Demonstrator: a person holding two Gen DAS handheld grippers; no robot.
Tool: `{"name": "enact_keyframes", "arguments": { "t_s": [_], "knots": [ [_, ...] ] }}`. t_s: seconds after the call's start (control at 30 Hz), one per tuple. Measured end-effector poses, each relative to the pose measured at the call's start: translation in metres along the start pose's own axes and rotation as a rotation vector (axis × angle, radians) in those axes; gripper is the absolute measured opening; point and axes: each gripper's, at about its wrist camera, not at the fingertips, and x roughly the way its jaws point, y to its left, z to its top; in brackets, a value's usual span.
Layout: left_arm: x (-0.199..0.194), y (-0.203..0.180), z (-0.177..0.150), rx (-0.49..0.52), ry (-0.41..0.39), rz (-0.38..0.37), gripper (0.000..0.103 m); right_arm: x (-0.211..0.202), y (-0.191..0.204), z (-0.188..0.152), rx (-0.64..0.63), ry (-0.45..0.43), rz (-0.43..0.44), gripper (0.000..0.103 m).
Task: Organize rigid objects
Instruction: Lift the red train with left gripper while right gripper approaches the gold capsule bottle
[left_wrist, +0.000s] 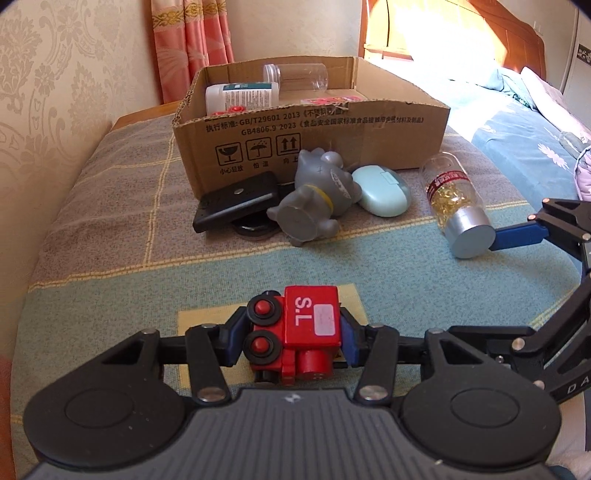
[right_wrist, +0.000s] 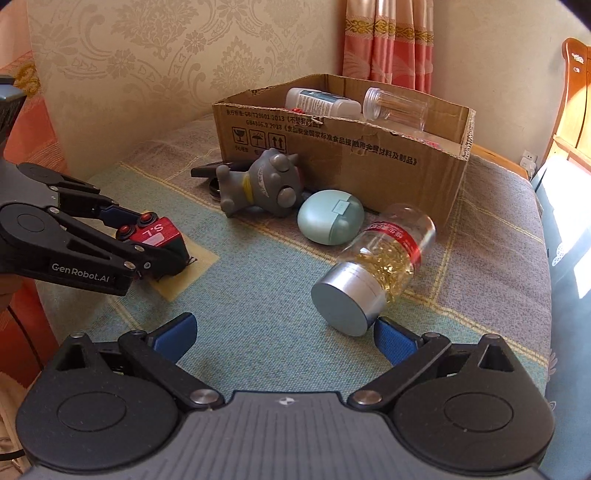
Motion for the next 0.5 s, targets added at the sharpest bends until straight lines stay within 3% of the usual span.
{"name": "enact_keyframes", "arguments": {
  "t_s": [0.1, 0.27, 0.33, 0.4, 0.5],
  "knots": [
    [0.0, 0.004, -0.001, -0.009, -0.003, 0.002, 0.052, 0.005, 0.01, 0.005, -0.028, 0.013, 0.023, 0.103],
    [0.001, 0.004, -0.001, -0.022, -0.012, 0.008, 0.056, -0.002, 0.005, 0.004, -0.055, 0.032, -0.043, 0.103],
    [0.003, 0.004, -0.002, -0.028, -0.017, 0.015, 0.065, -0.01, -0.005, -0.001, -0.042, 0.029, -0.07, 0.103],
    [0.005, 0.004, -0.004, -0.036, -0.014, 0.021, 0.082, -0.015, -0.018, -0.007, -0.022, 0.026, -0.109, 0.103],
    [0.007, 0.006, -0.008, -0.058, -0.009, 0.03, 0.095, -0.011, -0.036, -0.014, 0.012, 0.044, -0.154, 0.103]
  ]
}}
